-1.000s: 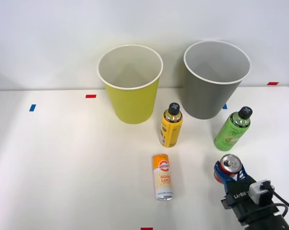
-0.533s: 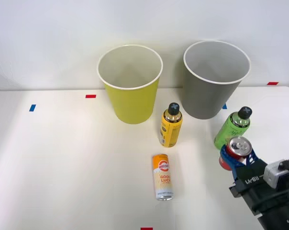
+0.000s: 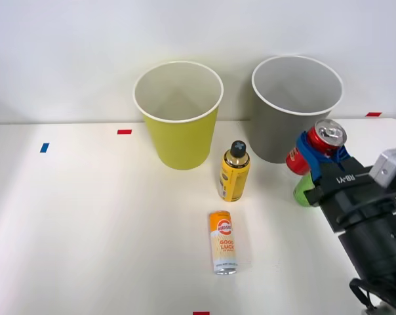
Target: Put cans in the gray bin, plastic bottles in the light green bin
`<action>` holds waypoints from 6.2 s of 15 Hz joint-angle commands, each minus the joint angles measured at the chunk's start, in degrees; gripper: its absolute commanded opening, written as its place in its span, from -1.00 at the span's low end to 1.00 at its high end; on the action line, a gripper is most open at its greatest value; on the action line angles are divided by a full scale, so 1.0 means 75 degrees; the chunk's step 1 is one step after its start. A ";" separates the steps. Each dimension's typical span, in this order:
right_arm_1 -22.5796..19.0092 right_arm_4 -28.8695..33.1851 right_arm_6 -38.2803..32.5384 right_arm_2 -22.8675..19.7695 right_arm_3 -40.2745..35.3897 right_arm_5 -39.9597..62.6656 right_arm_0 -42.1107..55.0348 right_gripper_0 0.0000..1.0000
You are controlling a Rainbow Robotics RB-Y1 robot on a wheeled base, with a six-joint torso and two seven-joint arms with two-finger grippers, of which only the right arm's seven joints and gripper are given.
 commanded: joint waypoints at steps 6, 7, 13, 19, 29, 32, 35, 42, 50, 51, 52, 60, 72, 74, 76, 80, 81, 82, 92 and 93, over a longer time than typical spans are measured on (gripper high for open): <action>0.0792 -0.0146 -0.0252 -0.0389 0.0008 0.3374 -0.3021 -1.00; 0.0862 -0.0146 -0.0252 -0.0471 0.0008 0.3878 -0.3361 -1.00; 0.1132 0.0604 -0.0287 -0.0928 0.2399 0.3573 -0.5248 -1.00; 0.0686 0.0944 -0.0287 -0.0916 0.3887 0.3350 -0.6185 -1.00; 0.0405 0.0861 -0.0556 -0.0740 0.4965 0.2378 -0.6502 1.00; 0.0405 0.0861 -0.0603 -0.0740 0.4965 0.2307 -0.6490 1.00; 0.0311 0.0861 -0.0627 -0.0740 0.4813 0.1569 -0.6068 1.00; 0.0183 0.0592 -0.0908 -0.0729 0.1590 0.0796 -0.3232 1.00; 0.0311 0.0252 -0.1330 -0.1350 0.0723 -0.1536 0.0143 1.00; 0.0382 0.0217 -0.1353 -0.1385 0.0723 -0.1747 0.0495 1.00; 0.0475 -0.0076 -0.1377 -0.1373 0.0723 -0.1970 0.0928 1.00; 0.1143 0.0006 -0.1084 -0.1162 0.1332 -0.2134 0.2299 1.00; 0.1530 0.0815 -0.0498 -0.1807 0.3852 -0.3622 0.1807 1.00; 0.1589 0.1295 -0.0486 -0.1947 0.3852 -0.3622 0.1819 1.00; 0.1636 0.1647 -0.0556 -0.2064 0.3852 -0.3575 0.1784 1.00; 0.1753 0.1670 -0.0732 -0.1971 0.3852 -0.3575 0.1830 1.00; 0.1835 0.1682 -0.0755 -0.1936 0.3852 -0.3575 0.1877 1.00; 0.1929 0.1740 -0.0791 -0.1900 0.3852 -0.3599 0.1924 1.00; 0.2058 0.1916 -0.0779 -0.1443 0.3852 -0.4443 0.2498 1.00; 0.2058 0.1928 -0.0744 -0.1420 0.3852 -0.4572 0.2569 1.00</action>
